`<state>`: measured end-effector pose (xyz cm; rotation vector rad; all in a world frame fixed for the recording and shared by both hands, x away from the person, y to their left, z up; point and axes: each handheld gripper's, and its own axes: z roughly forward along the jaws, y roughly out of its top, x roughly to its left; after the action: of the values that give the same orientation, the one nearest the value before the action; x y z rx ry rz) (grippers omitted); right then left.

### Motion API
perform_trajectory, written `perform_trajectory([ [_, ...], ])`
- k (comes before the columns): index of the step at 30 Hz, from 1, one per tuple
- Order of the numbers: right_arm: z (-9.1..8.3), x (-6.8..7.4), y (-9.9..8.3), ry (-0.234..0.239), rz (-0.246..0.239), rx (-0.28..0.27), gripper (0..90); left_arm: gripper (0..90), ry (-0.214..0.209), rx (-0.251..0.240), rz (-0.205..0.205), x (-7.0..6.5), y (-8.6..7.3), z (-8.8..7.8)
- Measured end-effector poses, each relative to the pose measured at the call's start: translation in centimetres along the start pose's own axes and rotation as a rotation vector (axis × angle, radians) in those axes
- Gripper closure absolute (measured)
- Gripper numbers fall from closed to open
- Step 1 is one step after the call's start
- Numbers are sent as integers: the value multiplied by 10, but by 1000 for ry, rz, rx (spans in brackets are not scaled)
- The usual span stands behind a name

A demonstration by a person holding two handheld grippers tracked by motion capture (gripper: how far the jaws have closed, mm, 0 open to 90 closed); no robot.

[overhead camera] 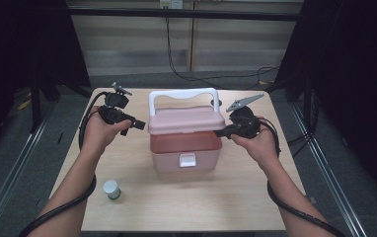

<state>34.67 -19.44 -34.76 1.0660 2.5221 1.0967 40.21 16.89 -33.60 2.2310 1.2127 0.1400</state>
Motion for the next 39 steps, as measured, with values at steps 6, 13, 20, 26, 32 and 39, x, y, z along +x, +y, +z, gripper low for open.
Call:
perform_trajectory([
  [6, -2, 1, 3, -6, 0, 1, 900, 437, -15, 0, 6, -4, -2, 3],
  [13, -3, -1, 4, -6, 9, -8, 900, 434, -26, -3, 11, -8, -2, 2],
  [20, -5, -4, 6, -7, 24, -15, 900, 433, -44, -7, 12, -12, -3, 1],
  [26, -6, -4, 8, -16, 25, -12, 900, 427, -60, 3, 21, -15, -6, 7],
  [32, -6, -4, 10, -17, 23, -15, 900, 415, -85, 2, 24, -18, -7, 8],
  [39, -6, -5, 11, -21, 29, -18, 900, 398, -96, -14, 35, -24, -5, 8],
])
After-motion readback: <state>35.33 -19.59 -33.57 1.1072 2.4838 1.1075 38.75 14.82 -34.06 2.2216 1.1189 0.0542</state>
